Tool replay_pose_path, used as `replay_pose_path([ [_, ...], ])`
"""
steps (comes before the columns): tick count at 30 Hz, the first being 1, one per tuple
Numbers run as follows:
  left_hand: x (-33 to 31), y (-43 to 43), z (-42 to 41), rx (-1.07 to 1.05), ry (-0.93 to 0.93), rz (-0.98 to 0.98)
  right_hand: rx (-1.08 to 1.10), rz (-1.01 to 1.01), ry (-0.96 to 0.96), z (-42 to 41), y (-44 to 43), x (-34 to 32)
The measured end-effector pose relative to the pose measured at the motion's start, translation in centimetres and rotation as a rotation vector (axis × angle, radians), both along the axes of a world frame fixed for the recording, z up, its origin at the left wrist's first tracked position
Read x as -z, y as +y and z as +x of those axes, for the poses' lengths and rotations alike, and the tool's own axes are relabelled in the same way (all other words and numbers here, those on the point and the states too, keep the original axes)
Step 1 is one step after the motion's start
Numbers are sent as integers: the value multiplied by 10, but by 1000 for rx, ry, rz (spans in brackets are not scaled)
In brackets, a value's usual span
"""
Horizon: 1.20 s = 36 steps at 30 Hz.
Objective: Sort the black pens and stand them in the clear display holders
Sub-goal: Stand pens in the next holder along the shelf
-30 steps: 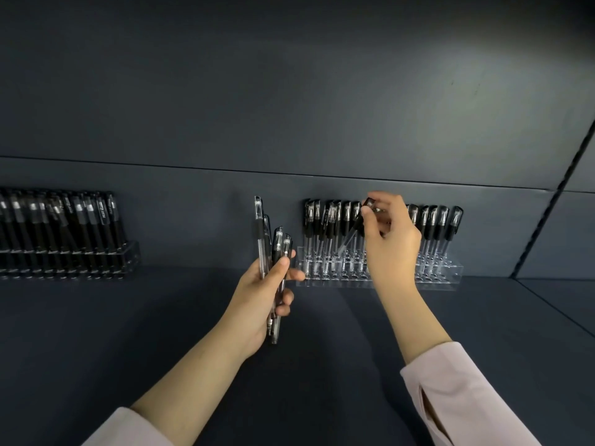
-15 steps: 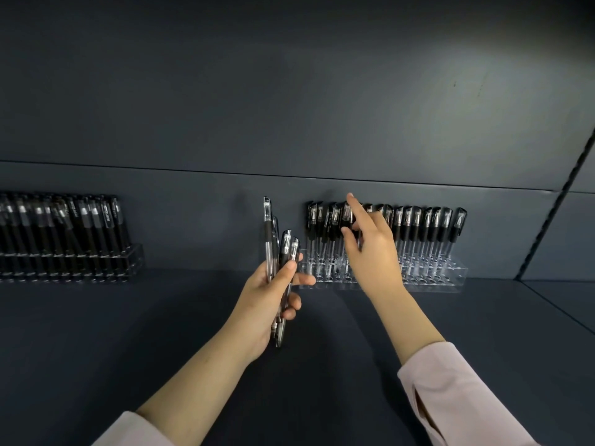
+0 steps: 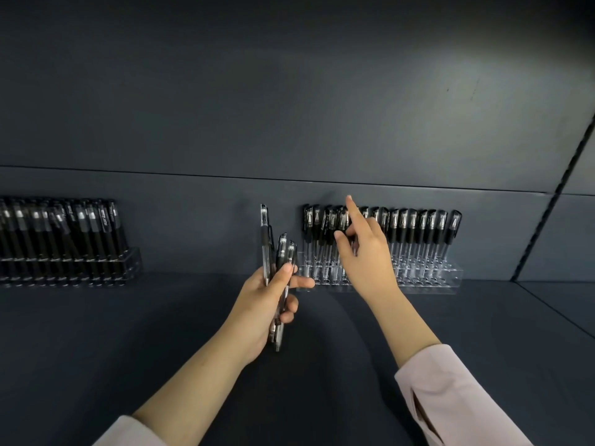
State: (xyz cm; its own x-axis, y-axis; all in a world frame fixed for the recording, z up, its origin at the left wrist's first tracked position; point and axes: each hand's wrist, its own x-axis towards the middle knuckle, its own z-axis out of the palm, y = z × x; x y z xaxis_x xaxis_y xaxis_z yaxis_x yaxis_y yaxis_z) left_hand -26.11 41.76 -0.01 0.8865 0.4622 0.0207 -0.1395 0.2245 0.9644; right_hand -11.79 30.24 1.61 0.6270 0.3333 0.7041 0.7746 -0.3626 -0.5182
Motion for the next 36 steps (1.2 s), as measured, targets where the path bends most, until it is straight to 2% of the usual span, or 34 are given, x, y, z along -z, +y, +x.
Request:
replay_pose_path([
  [4,-1,0,0,-13,-2,1,-149,81,63,-19,5,-11],
  [7,0,0,-1,-19,0,22,-369,71,347,-37,11,-18],
  [9,0,1,-2,-21,-1,34,-459,96,462,-44,13,-20],
  [13,-1,1,-3,-7,-16,47,-525,159,631,-46,14,-20],
  [16,0,1,-3,0,-12,68,-511,158,678,-43,11,-20],
  [19,1,2,-3,7,-11,65,-426,241,660,-38,7,-24],
  [22,3,4,-2,13,5,53,-209,489,628,-28,0,-29],
  [24,5,5,-2,-2,20,68,-51,666,528,-19,-7,-31],
  [26,7,6,-1,-30,41,96,69,749,373,-12,-15,-31],
  [30,9,7,0,-50,61,106,175,728,142,-6,-25,-31],
  [36,11,8,1,-47,70,110,194,541,-43,-6,-26,-24],
])
